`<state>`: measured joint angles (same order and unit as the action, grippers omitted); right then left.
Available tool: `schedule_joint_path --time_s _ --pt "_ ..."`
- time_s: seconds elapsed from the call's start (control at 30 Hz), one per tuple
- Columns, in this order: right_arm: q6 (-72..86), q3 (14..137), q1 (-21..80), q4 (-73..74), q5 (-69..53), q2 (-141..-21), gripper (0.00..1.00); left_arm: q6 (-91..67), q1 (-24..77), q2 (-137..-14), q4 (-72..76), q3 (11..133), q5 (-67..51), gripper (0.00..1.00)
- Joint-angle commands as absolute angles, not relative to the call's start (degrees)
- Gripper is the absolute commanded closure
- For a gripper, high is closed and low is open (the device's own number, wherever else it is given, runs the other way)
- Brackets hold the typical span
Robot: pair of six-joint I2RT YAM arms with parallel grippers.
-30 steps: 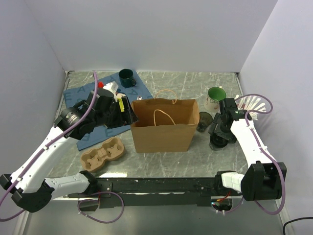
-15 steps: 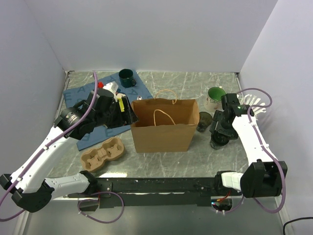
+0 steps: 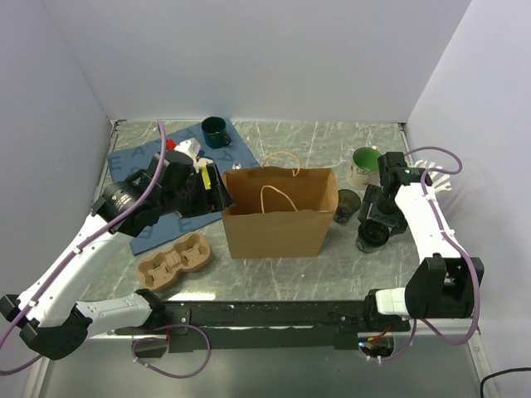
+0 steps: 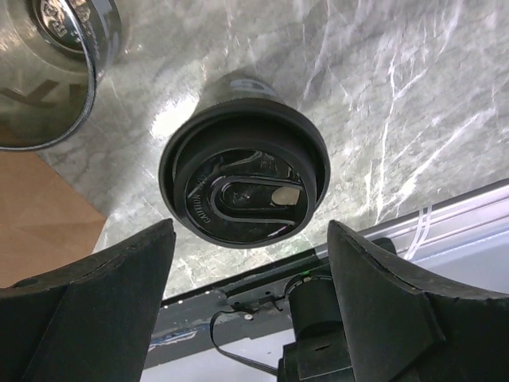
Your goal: Pack the takeout coffee
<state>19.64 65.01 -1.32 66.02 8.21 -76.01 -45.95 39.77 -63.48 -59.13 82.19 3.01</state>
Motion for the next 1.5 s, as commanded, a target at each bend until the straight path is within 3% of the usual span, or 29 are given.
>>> schedule_joint_path --time_s 0.0,0.8,1.47 --pt "18.9 68.4 -1.8 66.6 9.3 -75.9 0.15 -45.0 39.6 -63.0 -58.9 83.8 4.1 0.17" --pt "17.8 65.2 -1.8 63.8 6.6 -79.4 0.20 -45.4 39.6 -63.7 -58.7 83.8 4.5 0.17" --pt "15.3 64.1 -2.2 64.3 4.7 -79.6 0.17 -46.2 39.6 -64.2 -58.2 83.7 4.7 0.18"
